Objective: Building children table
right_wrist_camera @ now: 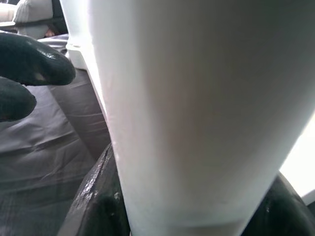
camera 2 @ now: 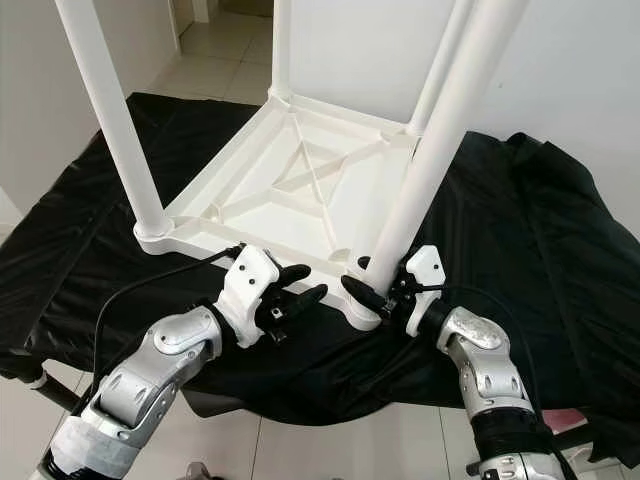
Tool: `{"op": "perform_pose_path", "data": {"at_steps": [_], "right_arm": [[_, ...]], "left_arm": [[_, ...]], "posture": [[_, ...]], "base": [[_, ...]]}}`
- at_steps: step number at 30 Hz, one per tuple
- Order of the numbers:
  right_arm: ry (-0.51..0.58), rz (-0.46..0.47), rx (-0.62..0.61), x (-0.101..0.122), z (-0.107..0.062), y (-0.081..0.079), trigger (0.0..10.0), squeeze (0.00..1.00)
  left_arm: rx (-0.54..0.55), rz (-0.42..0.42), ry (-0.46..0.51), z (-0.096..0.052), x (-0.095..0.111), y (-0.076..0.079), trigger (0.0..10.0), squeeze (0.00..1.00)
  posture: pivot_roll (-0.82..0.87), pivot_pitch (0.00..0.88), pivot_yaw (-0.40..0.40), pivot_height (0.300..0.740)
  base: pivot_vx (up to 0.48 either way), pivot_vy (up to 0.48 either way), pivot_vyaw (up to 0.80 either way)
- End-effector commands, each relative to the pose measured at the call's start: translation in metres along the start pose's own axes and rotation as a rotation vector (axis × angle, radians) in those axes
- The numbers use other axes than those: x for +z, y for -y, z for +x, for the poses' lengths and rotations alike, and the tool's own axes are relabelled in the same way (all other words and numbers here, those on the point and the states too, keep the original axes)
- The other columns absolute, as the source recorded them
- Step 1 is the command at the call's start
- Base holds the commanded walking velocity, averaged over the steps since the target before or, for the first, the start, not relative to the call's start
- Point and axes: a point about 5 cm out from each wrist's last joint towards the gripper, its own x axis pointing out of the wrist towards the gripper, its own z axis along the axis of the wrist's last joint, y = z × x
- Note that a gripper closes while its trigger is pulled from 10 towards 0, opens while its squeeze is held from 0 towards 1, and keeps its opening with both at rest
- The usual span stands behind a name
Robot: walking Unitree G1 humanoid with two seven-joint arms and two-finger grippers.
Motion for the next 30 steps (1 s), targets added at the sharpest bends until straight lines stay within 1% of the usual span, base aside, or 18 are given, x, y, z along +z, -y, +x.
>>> {"op": "perform_pose_path", "data": {"at_steps": [1, 5, 7, 8, 10, 12, 15, 17, 18, 19, 20, 22, 23, 25, 26, 28, 29, 30], "right_arm": [[0.024, 0.041, -0.036, -0.003, -0.001, -0.004, 10.0, 0.0], [0.043, 0.057, -0.069, -0.004, 0.0, -0.009, 10.0, 0.0], [0.073, 0.072, -0.134, -0.002, 0.002, -0.012, 10.0, 0.0], [0.073, 0.072, -0.134, -0.002, 0.002, -0.012, 10.0, 0.0], [0.122, 0.079, -0.229, 0.004, 0.004, -0.02, 10.0, 0.0], [0.15, 0.09, -0.297, 0.007, 0.005, -0.03, 10.0, 0.0], [0.152, 0.095, -0.312, 0.008, 0.006, -0.032, 10.0, 0.0], [0.142, 0.106, -0.397, 0.006, 0.007, -0.041, 10.0, 0.0], [0.142, 0.106, -0.397, 0.006, 0.007, -0.041, 10.0, 0.0], [0.146, 0.111, -0.458, 0.007, 0.006, -0.047, 10.0, 0.0], [0.146, 0.111, -0.458, 0.007, 0.006, -0.047, 10.0, 0.0], [0.145, 0.1, -0.575, 0.008, 0.005, -0.055, 10.0, 0.0], [0.145, 0.1, -0.575, 0.008, 0.005, -0.055, 10.0, 0.0], [0.135, 0.104, -0.693, 0.006, 0.003, -0.057, 10.0, 0.0], [0.134, 0.117, -0.722, 0.007, 0.004, -0.061, 10.0, 0.0], [0.134, 0.127, -0.736, 0.007, 0.006, -0.064, 10.0, 0.0], [0.137, 0.106, -0.726, 0.01, 0.008, -0.067, 10.0, 0.0], [0.137, 0.106, -0.726, 0.01, 0.008, -0.067, 10.0, 0.0]], "left_arm": [[-0.016, -0.009, -0.005, 0.001, 0.0, 0.001, 10.0, 0.0], [-0.015, -0.011, -0.003, 0.001, 0.0, 0.001, 10.0, 0.0], [-0.015, -0.012, -0.003, 0.001, 0.0, 0.002, 10.0, 0.0], [-0.015, -0.012, -0.003, 0.001, 0.0, 0.002, 10.0, 0.0], [-0.015, -0.014, -0.004, 0.001, -0.001, 0.002, 10.0, 0.0], [-0.015, -0.015, -0.006, 0.0, -0.001, 0.002, 10.0, 0.0], [-0.014, -0.015, -0.006, 0.0, -0.001, 0.002, 10.0, 0.0], [-0.017, -0.016, -0.008, -0.001, -0.002, 0.003, 10.0, 0.0], [-0.017, -0.016, -0.008, -0.001, -0.002, 0.003, 10.0, 0.0], [-0.018, -0.017, -0.01, -0.001, -0.002, 0.004, 10.0, 0.0], [-0.018, -0.017, -0.01, -0.001, -0.002, 0.004, 10.0, 0.0], [-0.02, -0.019, -0.011, -0.001, -0.003, 0.005, 10.0, 0.0], [-0.02, -0.019, -0.011, -0.001, -0.003, 0.005, 10.0, 0.0], [-0.02, -0.021, -0.014, -0.002, -0.004, 0.005, 10.0, 0.0], [-0.017, -0.024, -0.012, -0.001, -0.004, 0.005, 10.0, 0.0], [-0.015, -0.026, -0.01, -0.001, -0.003, 0.005, 10.0, 0.0], [-0.014, -0.027, -0.01, -0.001, -0.003, 0.005, 10.0, 0.0], [-0.014, -0.027, -0.01, -0.001, -0.003, 0.005, 10.0, 0.0]], "posture": [[0.0, 0.066, -0.057, 0.74], [0.0, 0.067, -0.058, 0.74], [0.0, 0.067, -0.059, 0.74], [0.0, 0.067, -0.059, 0.74], [0.0, 0.071, -0.065, 0.74], [0.0, 0.075, -0.063, 0.74], [0.0, 0.075, -0.063, 0.74], [0.0, 0.08, -0.064, 0.74], [0.0, 0.08, -0.064, 0.74], [0.0, 0.082, -0.062, 0.74], [0.0, 0.082, -0.062, 0.74], [0.0, 0.087, -0.069, 0.74], [0.0, 0.087, -0.069, 0.74], [0.0, 0.088, -0.068, 0.74], [0.0, 0.091, -0.069, 0.74], [0.0, 0.091, -0.069, 0.74], [0.0, 0.09, -0.068, 0.74], [0.0, 0.09, -0.068, 0.74]], "base": [[0.0, 0.0, 0.0], [0.0, 0.0, 0.0], [0.0, 0.0, 0.0], [0.0, 0.0, 0.0], [0.0, 0.0, 0.0], [0.0, 0.0, 0.0], [0.0, 0.0, 0.0], [0.0, 0.0, 0.0], [0.0, 0.0, 0.0], [0.0, 0.0, 0.0], [0.0, 0.0, 0.0], [0.0, 0.0, 0.0], [0.0, 0.0, 0.0], [0.0, 0.0, 0.0], [0.0, 0.0, 0.0], [0.0, 0.0, 0.0], [0.0, 0.0, 0.0], [0.0, 0.0, 0.0]]}}
